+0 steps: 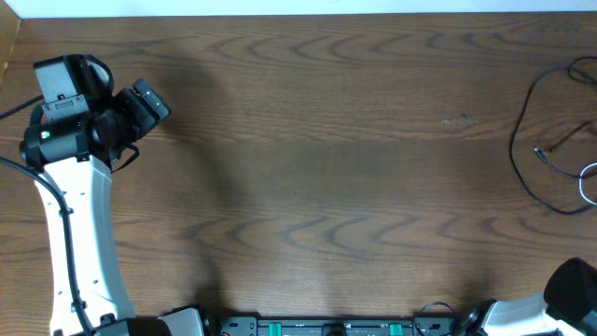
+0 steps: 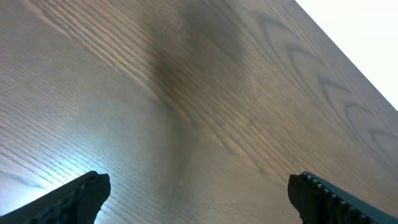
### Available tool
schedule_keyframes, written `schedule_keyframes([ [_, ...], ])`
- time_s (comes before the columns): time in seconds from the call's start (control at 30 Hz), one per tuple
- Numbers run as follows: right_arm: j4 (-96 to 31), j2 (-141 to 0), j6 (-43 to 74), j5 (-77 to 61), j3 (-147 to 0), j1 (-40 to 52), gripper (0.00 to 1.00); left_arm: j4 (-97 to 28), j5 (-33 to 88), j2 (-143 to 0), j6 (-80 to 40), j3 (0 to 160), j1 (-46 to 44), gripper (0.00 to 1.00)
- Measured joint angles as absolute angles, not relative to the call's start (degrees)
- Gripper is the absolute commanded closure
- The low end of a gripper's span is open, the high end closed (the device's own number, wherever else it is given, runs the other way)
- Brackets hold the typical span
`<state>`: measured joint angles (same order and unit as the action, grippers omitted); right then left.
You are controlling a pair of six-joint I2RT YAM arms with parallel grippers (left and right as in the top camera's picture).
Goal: Untangle cables
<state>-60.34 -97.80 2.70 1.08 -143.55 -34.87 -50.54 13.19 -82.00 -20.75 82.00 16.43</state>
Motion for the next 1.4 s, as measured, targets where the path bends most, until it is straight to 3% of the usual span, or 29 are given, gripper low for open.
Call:
schedule_keyframes([
  [0.37, -72.03, -110.24, -0.64, 6.66, -141.62, -34.63, 0.99, -50.78, 13.19, -82.0, -20.75, 82.0, 16.43, 0.04],
  [0.43, -72.97, -111.74, -0.71, 7.57, -141.4, -34.22, 0.94, -50.78, 13.19, -82.0, -20.75, 82.0, 16.43, 0.04],
  [0.47, -73.19, -112.36, -0.71, 7.97, -141.36, -33.91, 0.83, -50.78, 13.19, -82.0, -20.75, 82.0, 16.43, 0.04],
  [0.5, -73.28, -112.9, -0.82, 8.67, -141.36, -33.63, 0.56, -50.78, 13.19, -82.0, -20.75, 82.0, 16.43, 0.04],
  [0.57, -73.3, -113.34, -1.06, 9.45, -141.36, -33.34, 0.21, -50.78, 13.19, -82.0, -20.75, 82.0, 16.43, 0.04],
  [0.63, -73.3, -113.38, -1.04, 10.11, -141.36, -33.3, 0.05, -50.78, 13.19, -82.0, -20.75, 82.0, 16.43, 0.04],
  [0.9, -73.91, -113.38, -0.62, 10.13, -141.36, -33.34, 0.01, -50.78, 13.19, -82.0, -20.75, 82.0, 16.43, 0.04],
  [1.1, -78.52, -113.38, -1.19, 0.38, -141.36, -32.64, 0.02, -50.81, 13.19, -82.0, -20.75, 82.0, 16.43, 0.04],
  [1.4, -91.74, -113.38, -17.8, -12.69, -138.93, -16.8, 0.06, -50.81, 13.19, -82.0, -20.73, 82.0, 16.43, 0.04],
])
